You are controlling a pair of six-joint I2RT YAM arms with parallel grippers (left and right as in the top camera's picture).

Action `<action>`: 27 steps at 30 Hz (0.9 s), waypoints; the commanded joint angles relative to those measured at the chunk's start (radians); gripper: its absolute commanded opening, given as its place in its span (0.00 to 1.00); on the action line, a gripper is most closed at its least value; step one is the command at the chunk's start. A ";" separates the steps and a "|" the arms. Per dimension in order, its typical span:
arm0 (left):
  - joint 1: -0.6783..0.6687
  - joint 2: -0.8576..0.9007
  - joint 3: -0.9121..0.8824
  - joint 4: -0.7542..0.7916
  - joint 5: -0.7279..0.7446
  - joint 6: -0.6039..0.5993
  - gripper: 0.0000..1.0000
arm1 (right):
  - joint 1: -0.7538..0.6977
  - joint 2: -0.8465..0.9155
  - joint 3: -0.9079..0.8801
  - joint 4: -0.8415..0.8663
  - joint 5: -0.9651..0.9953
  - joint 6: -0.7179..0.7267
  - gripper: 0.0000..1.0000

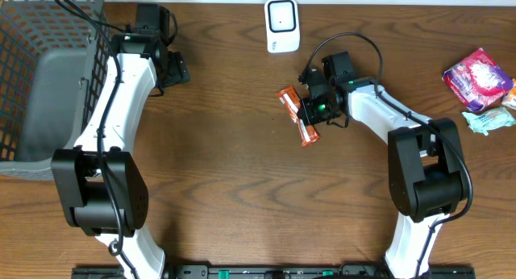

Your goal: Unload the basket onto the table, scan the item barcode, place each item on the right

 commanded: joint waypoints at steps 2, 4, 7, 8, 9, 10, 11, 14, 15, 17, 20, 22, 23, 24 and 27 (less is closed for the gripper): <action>0.000 -0.005 -0.006 -0.003 -0.009 0.002 0.99 | 0.006 -0.002 0.073 -0.042 0.079 0.006 0.01; 0.000 -0.005 -0.006 -0.003 -0.009 0.002 0.99 | 0.011 -0.002 0.103 -0.075 0.150 0.006 0.01; 0.000 -0.005 -0.006 -0.003 -0.009 0.002 0.99 | 0.026 -0.002 0.149 -0.135 0.301 0.016 0.01; 0.000 -0.005 -0.006 -0.003 -0.009 0.002 0.99 | 0.032 -0.002 0.162 -0.153 0.362 0.032 0.01; 0.000 -0.005 -0.006 -0.003 -0.009 0.002 0.99 | 0.041 -0.002 0.177 -0.175 0.451 0.057 0.01; 0.000 -0.005 -0.006 -0.003 -0.009 0.002 0.99 | 0.049 -0.002 0.187 -0.192 0.526 0.079 0.01; 0.000 -0.005 -0.006 -0.003 -0.009 0.002 0.99 | 0.059 -0.002 0.194 -0.206 0.607 0.099 0.01; 0.000 -0.005 -0.006 -0.003 -0.009 0.002 0.99 | 0.095 -0.002 0.197 -0.223 0.856 0.168 0.01; 0.000 -0.005 -0.006 -0.003 -0.009 0.002 0.99 | 0.105 0.000 0.195 -0.225 0.914 0.186 0.01; 0.000 -0.005 -0.006 -0.003 -0.009 0.002 0.99 | 0.121 0.000 0.180 -0.214 0.995 0.198 0.01; 0.000 -0.005 -0.006 -0.003 -0.009 0.002 0.99 | 0.135 0.013 0.138 -0.157 1.099 0.198 0.01; 0.000 -0.005 -0.006 -0.003 -0.009 0.002 0.99 | 0.136 0.032 0.125 -0.144 1.128 0.198 0.01; 0.000 -0.005 -0.006 -0.003 -0.009 0.002 0.99 | 0.136 0.043 0.123 -0.145 1.131 0.198 0.01; 0.000 -0.005 -0.006 -0.003 -0.009 0.002 0.99 | 0.136 0.056 0.123 -0.145 1.131 0.199 0.01; 0.000 -0.005 -0.006 -0.003 -0.009 0.002 0.99 | 0.143 0.081 0.123 -0.144 1.125 0.229 0.01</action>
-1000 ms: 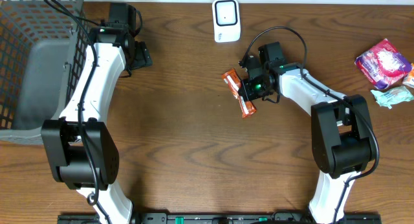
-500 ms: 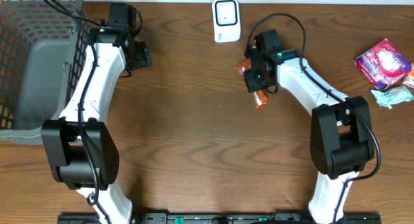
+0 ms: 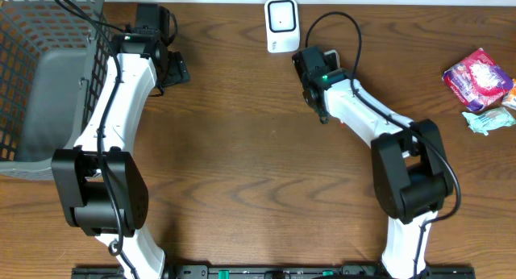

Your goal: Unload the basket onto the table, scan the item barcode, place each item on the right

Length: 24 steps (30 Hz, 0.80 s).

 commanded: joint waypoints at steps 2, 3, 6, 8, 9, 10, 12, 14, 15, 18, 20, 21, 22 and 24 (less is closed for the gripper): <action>0.000 -0.005 -0.006 -0.003 -0.009 0.002 0.99 | 0.024 0.053 -0.014 0.008 0.061 0.049 0.01; 0.000 -0.005 -0.006 -0.003 -0.009 0.002 0.99 | 0.032 0.055 -0.014 0.009 0.054 0.051 0.01; 0.000 -0.005 -0.006 -0.003 -0.009 0.002 0.99 | 0.066 0.068 -0.014 0.024 0.031 0.055 0.01; 0.000 -0.005 -0.006 -0.003 -0.009 0.002 0.99 | 0.083 0.086 -0.014 0.039 0.040 0.054 0.01; 0.000 -0.005 -0.006 -0.003 -0.009 0.002 0.99 | 0.090 0.094 -0.014 0.046 0.047 0.055 0.01; 0.000 -0.005 -0.006 -0.003 -0.009 0.002 0.99 | 0.097 0.102 -0.014 0.051 0.046 0.055 0.02; 0.000 -0.005 -0.006 -0.003 -0.009 0.002 0.99 | 0.112 0.106 -0.014 0.051 0.027 0.063 0.08; 0.000 -0.005 -0.006 -0.003 -0.009 0.002 0.99 | 0.131 0.106 -0.014 0.054 -0.017 0.063 0.17; 0.000 -0.005 -0.006 -0.003 -0.009 0.002 1.00 | 0.141 0.106 -0.012 0.057 -0.037 0.063 0.19; 0.000 -0.005 -0.006 -0.003 -0.009 0.002 0.99 | 0.182 0.106 -0.011 0.071 -0.077 0.073 0.36; 0.000 -0.005 -0.006 -0.003 -0.009 0.002 0.99 | 0.212 0.105 -0.004 0.079 -0.082 0.100 0.40; 0.000 -0.005 -0.006 -0.003 -0.009 0.002 0.99 | 0.222 0.105 0.003 0.079 -0.083 0.106 0.42; 0.000 -0.005 -0.006 -0.003 -0.009 0.002 0.99 | 0.232 0.105 0.016 0.079 -0.086 0.107 0.45; 0.000 -0.005 -0.006 -0.003 -0.009 0.002 0.99 | 0.248 0.104 0.048 0.077 -0.098 0.107 0.50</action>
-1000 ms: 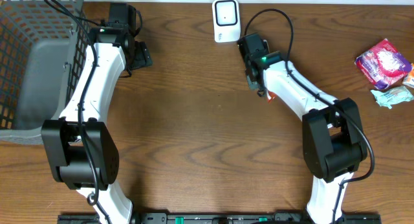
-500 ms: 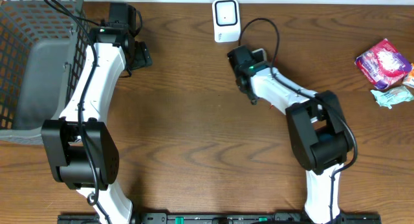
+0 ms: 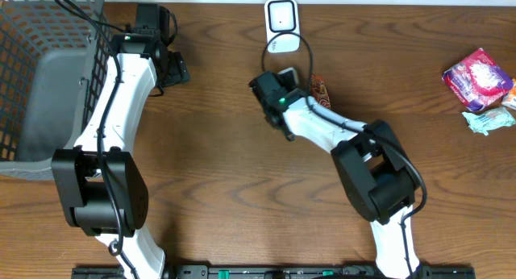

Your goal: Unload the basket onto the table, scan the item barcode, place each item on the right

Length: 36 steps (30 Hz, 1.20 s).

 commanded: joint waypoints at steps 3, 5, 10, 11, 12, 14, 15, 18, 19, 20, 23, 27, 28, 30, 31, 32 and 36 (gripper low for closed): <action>0.000 -0.005 -0.006 -0.003 -0.009 0.002 0.99 | 0.039 0.014 0.110 -0.041 -0.106 0.029 0.50; 0.000 -0.005 -0.006 -0.003 -0.009 0.002 0.99 | 0.036 0.014 0.167 -0.085 -0.113 0.030 0.50; 0.000 -0.005 -0.006 -0.003 -0.009 0.002 0.99 | -0.014 0.014 0.285 -0.201 -0.114 0.030 0.51; 0.000 -0.005 -0.006 -0.003 -0.009 0.002 0.99 | -0.028 0.014 0.297 -0.217 -0.117 0.030 0.52; 0.000 -0.005 -0.006 -0.003 -0.009 0.002 0.99 | -0.044 0.014 0.305 -0.229 -0.120 0.030 0.53; 0.000 -0.005 -0.006 -0.003 -0.009 0.002 0.99 | -0.084 0.014 0.307 -0.244 -0.146 0.029 0.56; 0.000 -0.005 -0.006 -0.003 -0.009 0.002 0.99 | -0.103 0.014 0.307 -0.254 -0.171 0.029 0.58; 0.000 -0.005 -0.006 -0.003 -0.009 0.002 0.99 | -0.193 0.014 0.307 -0.295 -0.347 0.027 0.59; 0.000 -0.005 -0.006 -0.003 -0.009 0.002 0.99 | -0.219 0.014 0.307 -0.300 -0.410 0.018 0.60; 0.000 -0.005 -0.006 -0.003 -0.009 0.002 0.99 | -0.241 0.014 0.307 -0.301 -0.460 0.005 0.61; 0.000 -0.005 -0.006 -0.003 -0.009 0.002 0.99 | -0.324 0.014 0.307 -0.303 -0.654 -0.052 0.64; 0.000 -0.005 -0.006 -0.003 -0.009 0.002 0.99 | -0.410 0.014 0.304 -0.319 -0.806 -0.065 0.69; 0.000 -0.005 -0.006 -0.003 -0.009 0.002 0.99 | -0.422 0.014 0.304 -0.327 -0.807 -0.065 0.69; 0.000 -0.005 -0.006 -0.003 -0.009 0.002 0.99 | -0.440 0.014 0.303 -0.340 -0.796 -0.065 0.69; 0.000 -0.005 -0.006 -0.003 -0.009 0.002 0.99 | -0.447 0.014 0.303 -0.346 -0.788 -0.065 0.68; 0.000 -0.005 -0.006 -0.003 -0.009 0.002 0.99 | -0.458 0.014 0.302 -0.353 -0.773 -0.064 0.64; 0.000 -0.005 -0.006 -0.003 -0.009 0.002 0.99 | -0.463 0.015 0.302 -0.356 -0.759 -0.064 0.68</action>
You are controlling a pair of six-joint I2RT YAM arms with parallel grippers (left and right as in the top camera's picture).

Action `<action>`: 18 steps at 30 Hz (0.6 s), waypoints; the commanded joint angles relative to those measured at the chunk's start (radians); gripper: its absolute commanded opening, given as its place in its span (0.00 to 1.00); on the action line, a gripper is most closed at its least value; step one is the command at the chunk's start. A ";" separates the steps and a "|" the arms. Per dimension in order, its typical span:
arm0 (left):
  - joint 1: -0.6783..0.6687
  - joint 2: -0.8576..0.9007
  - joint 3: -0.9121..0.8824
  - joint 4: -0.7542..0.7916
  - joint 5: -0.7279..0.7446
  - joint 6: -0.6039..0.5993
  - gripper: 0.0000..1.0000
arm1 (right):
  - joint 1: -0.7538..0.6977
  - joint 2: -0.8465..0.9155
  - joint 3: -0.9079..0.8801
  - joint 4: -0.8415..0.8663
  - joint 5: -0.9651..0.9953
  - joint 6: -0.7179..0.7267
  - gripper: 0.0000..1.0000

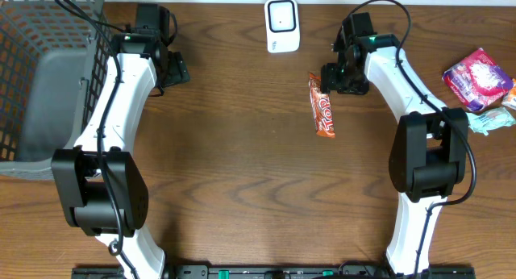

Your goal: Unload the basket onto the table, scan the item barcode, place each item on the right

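An orange candy bar (324, 108) shows lengthwise in the overhead view, right of the table's middle, with its printed face up. My right gripper (327, 80) meets the bar's far end and appears shut on it. The white scanner (282, 25) stands at the back edge, left of the bar and apart from it. My left gripper (176, 68) rests far left near the basket, holding nothing; its jaws are too small to read.
A grey wire basket (40, 77) fills the left edge. Purple and pale snack packets (482, 79) lie at the far right edge. A black cable loops above the right wrist.
The right arm has swung from the left of the scanner's front to the right of it. The candy bar now hangs lower and further right, fully exposed. The left arm has not moved.
My right gripper first held the bar below and right of the scanner. Then the wrist stood closer to the scanner with the bar hidden beneath it. Later the arm reached left under the scanner, the bar beside it. Now bar and gripper are right of the scanner.
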 commanded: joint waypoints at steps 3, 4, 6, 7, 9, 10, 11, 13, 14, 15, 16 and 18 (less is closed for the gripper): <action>0.000 -0.005 -0.006 -0.003 -0.009 0.002 0.99 | -0.010 0.006 0.006 0.002 -0.014 -0.011 0.68; 0.000 -0.005 -0.006 -0.003 -0.009 0.002 0.99 | -0.009 0.006 0.006 0.003 -0.014 -0.011 0.68; 0.000 -0.005 -0.006 -0.003 -0.009 0.002 0.99 | -0.006 0.006 0.006 0.001 -0.014 -0.011 0.61; 0.000 -0.005 -0.006 -0.002 -0.009 0.002 0.99 | -0.006 0.006 0.006 -0.001 -0.014 -0.011 0.54; 0.000 -0.005 -0.006 -0.002 -0.009 0.002 0.99 | -0.006 0.006 0.006 -0.002 -0.014 -0.011 0.54; 0.000 -0.005 -0.006 -0.002 -0.009 0.002 0.99 | -0.006 0.006 0.006 0.001 -0.014 -0.009 0.54; 0.000 -0.005 -0.006 -0.002 -0.009 0.002 0.99 | -0.006 0.006 0.006 0.001 -0.014 -0.008 0.54; 0.000 -0.005 -0.006 -0.003 -0.009 0.002 0.99 | -0.007 0.006 0.006 0.001 -0.013 -0.008 0.59; 0.000 -0.005 -0.006 -0.003 -0.009 0.002 0.99 | -0.008 0.006 0.006 0.001 -0.013 -0.008 0.60; 0.000 -0.005 -0.006 -0.002 -0.009 0.002 0.99 | -0.009 0.007 0.006 0.001 -0.014 -0.008 0.64; 0.000 -0.005 -0.006 -0.003 -0.009 0.002 0.99 | -0.011 0.007 0.006 0.001 -0.013 -0.008 0.67; 0.000 -0.005 -0.006 -0.003 -0.009 0.002 0.99 | -0.014 0.007 0.006 -0.002 -0.013 -0.008 0.71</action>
